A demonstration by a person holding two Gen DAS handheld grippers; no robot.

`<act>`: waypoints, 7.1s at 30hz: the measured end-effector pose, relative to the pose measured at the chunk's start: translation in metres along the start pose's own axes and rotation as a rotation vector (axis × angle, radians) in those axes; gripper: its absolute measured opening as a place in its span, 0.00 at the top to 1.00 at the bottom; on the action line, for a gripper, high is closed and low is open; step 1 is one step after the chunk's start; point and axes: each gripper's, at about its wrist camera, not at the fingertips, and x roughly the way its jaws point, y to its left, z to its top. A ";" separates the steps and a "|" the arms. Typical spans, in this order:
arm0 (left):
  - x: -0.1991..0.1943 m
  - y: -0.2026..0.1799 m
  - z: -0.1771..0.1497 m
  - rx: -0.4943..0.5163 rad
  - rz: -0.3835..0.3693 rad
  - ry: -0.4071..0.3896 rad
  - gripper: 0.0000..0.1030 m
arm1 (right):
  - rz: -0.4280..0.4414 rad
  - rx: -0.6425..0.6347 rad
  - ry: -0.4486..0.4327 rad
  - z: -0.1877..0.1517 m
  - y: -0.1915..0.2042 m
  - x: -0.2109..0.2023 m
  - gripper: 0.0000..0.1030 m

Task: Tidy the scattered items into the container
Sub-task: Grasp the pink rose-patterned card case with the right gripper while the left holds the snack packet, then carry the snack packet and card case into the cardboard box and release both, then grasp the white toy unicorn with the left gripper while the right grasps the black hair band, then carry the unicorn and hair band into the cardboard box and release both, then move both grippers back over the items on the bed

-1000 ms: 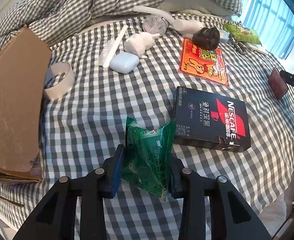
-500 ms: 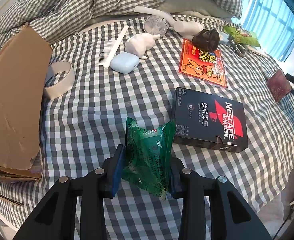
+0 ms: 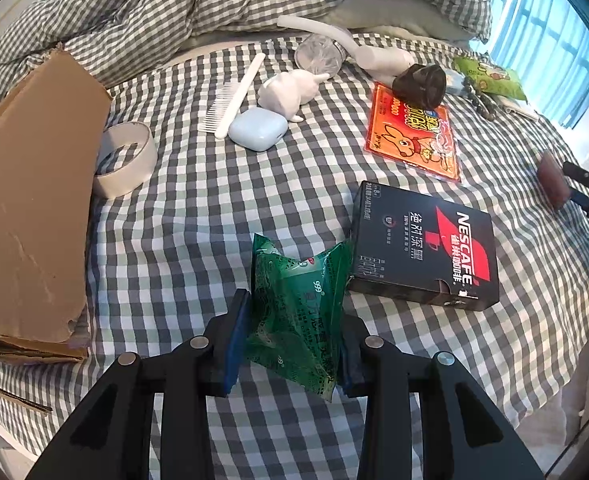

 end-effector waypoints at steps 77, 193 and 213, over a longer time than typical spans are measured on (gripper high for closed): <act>-0.120 0.190 0.041 -0.326 0.248 -0.198 0.05 | 0.101 -0.707 -0.147 0.005 0.427 0.024 0.13; -0.102 0.265 -0.003 -0.632 0.432 -0.060 0.04 | 0.114 -1.023 -0.040 -0.103 0.558 0.080 0.13; -0.144 0.036 0.020 -0.233 0.290 -0.222 0.00 | -0.093 -0.604 -0.184 -0.054 0.314 -0.096 0.12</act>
